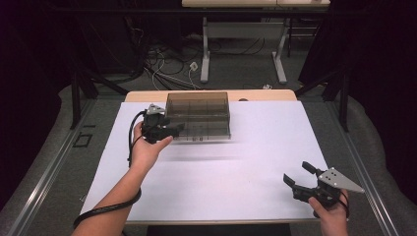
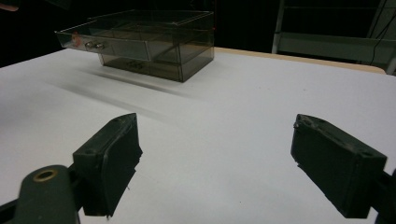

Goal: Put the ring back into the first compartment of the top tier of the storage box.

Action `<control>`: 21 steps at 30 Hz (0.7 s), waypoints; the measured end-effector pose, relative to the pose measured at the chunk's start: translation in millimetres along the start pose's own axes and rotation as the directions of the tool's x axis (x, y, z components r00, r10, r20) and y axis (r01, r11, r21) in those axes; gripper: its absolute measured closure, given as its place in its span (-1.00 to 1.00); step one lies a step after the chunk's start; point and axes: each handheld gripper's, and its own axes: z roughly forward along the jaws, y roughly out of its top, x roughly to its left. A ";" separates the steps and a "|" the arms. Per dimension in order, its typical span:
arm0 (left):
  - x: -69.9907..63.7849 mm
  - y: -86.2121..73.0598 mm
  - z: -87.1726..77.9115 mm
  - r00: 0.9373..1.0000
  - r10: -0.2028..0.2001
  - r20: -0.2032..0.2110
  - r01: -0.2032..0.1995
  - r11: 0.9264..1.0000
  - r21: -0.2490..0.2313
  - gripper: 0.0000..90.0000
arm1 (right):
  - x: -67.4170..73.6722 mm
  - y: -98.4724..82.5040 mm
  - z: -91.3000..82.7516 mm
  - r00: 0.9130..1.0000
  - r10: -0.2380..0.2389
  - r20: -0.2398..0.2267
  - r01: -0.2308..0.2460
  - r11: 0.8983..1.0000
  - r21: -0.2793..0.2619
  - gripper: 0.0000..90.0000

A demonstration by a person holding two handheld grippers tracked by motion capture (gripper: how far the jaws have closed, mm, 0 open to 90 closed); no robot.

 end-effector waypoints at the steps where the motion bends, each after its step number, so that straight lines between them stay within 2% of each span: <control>1: 0.2 0.6 -3.0 1.000 0.009 0.008 -0.009 1.000 0.004 -0.23 | 0.2 0.1 0.2 1.000 0.000 -0.001 0.000 1.000 0.001 -0.67; 5: -1.0 -0.2 -9.1 1.000 0.008 0.015 -0.008 1.000 -0.015 -0.29 | 0.4 0.4 2.3 1.000 -0.001 -0.008 0.001 1.000 -0.004 -0.67; 9: -1.0 -5.1 -16.7 0.999 -0.002 0.042 0.003 1.000 -0.021 -0.29 | 0.0 0.2 3.5 1.000 -0.002 -0.011 0.002 1.000 -0.003 -0.67; 14: -1.8 -15.2 -28.0 0.998 -0.005 0.060 0.007 0.999 -0.031 -0.34 | 0.5 0.0 4.9 1.000 -0.001 -0.009 0.001 1.000 -0.007 -0.67; 17: -2.8 -22.5 -36.2 0.996 -0.025 0.085 0.028 0.999 -0.045 -0.36 | 1.7 0.4 4.5 1.000 0.000 -0.013 0.000 1.000 0.005 -0.67; 21: -4.2 -34.4 -45.4 0.995 -0.028 0.097 0.035 0.996 -0.080 -0.51 | 1.8 0.3 4.6 1.000 -0.011 -0.011 0.011 1.000 0.003 -0.67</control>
